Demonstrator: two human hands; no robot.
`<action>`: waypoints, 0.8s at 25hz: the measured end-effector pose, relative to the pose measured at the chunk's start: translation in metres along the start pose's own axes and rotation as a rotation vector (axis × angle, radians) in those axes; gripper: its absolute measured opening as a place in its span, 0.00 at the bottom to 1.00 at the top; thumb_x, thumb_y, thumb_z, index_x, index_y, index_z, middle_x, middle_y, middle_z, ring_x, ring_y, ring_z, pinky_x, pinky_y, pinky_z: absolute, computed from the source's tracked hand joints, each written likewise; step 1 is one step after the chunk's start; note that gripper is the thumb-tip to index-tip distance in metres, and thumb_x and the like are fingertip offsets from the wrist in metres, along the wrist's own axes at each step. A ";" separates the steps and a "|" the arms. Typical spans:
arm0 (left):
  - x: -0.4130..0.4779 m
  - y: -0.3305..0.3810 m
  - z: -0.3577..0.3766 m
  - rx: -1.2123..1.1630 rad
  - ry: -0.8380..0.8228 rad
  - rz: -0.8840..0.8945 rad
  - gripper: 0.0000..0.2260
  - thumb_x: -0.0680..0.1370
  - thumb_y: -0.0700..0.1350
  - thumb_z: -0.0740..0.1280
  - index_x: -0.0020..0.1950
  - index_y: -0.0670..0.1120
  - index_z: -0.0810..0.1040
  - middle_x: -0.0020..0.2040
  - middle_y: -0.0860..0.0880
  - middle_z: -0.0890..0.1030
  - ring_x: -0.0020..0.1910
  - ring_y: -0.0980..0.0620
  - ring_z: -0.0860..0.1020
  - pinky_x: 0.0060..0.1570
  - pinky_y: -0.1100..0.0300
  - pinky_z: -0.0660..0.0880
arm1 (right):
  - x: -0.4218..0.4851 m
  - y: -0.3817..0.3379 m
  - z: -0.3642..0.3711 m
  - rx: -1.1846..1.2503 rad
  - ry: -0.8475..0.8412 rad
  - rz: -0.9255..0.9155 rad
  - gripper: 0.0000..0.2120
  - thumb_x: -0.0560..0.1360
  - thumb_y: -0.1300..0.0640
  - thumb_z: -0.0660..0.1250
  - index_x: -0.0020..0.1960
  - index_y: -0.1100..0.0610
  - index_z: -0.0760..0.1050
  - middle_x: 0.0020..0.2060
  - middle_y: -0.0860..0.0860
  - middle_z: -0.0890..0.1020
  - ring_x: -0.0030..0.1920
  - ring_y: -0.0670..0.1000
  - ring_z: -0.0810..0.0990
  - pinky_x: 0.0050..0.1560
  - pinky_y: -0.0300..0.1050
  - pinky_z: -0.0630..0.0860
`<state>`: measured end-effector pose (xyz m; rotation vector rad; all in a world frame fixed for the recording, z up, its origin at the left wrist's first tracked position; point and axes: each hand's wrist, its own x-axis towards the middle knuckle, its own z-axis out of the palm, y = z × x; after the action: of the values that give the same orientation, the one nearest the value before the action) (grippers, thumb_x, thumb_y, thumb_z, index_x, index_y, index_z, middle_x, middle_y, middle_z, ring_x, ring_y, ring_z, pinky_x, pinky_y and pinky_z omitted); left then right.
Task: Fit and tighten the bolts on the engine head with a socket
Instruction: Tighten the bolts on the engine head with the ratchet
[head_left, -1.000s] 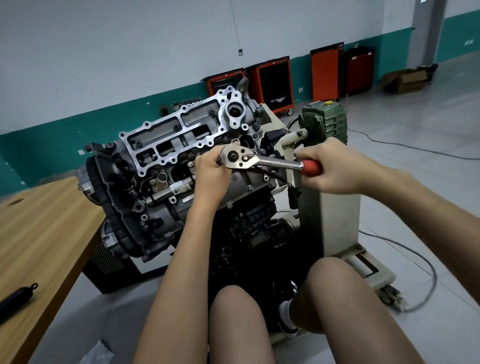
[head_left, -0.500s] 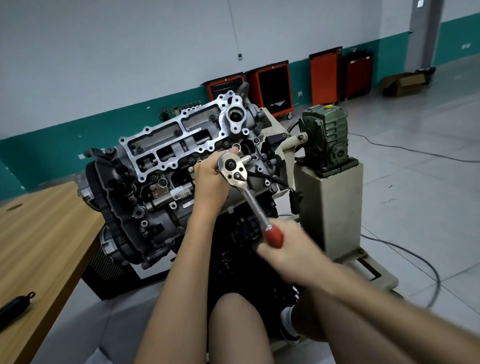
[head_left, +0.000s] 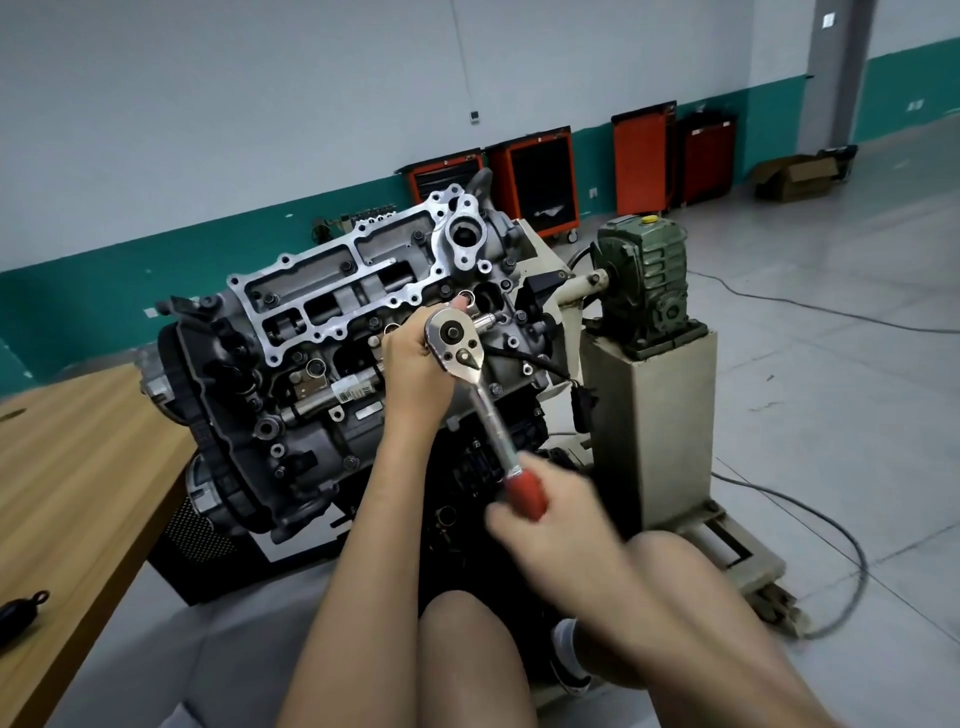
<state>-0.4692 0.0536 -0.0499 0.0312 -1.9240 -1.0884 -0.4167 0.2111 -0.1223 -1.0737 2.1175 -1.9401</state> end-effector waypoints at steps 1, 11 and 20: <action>0.000 0.000 0.000 0.007 0.008 0.010 0.24 0.79 0.47 0.65 0.22 0.58 0.67 0.21 0.59 0.64 0.24 0.60 0.60 0.31 0.64 0.61 | -0.005 -0.001 0.028 0.161 0.027 0.057 0.12 0.66 0.62 0.66 0.32 0.53 0.63 0.23 0.46 0.63 0.24 0.46 0.61 0.24 0.42 0.61; 0.005 -0.003 -0.003 0.031 -0.085 0.043 0.17 0.78 0.39 0.64 0.30 0.51 0.78 0.22 0.59 0.71 0.24 0.62 0.67 0.31 0.69 0.65 | 0.059 -0.015 -0.101 -0.554 -0.293 -0.097 0.16 0.70 0.67 0.68 0.31 0.51 0.67 0.22 0.44 0.69 0.22 0.42 0.67 0.26 0.35 0.65; 0.000 0.000 -0.001 0.057 -0.022 0.024 0.24 0.79 0.45 0.65 0.23 0.58 0.67 0.21 0.58 0.65 0.24 0.60 0.61 0.30 0.66 0.61 | 0.001 0.003 -0.004 -0.030 0.032 -0.023 0.14 0.67 0.66 0.68 0.32 0.54 0.65 0.24 0.45 0.65 0.25 0.42 0.62 0.28 0.39 0.61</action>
<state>-0.4689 0.0529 -0.0498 0.0284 -1.9702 -1.0216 -0.4202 0.2135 -0.1236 -1.0849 2.1661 -1.9549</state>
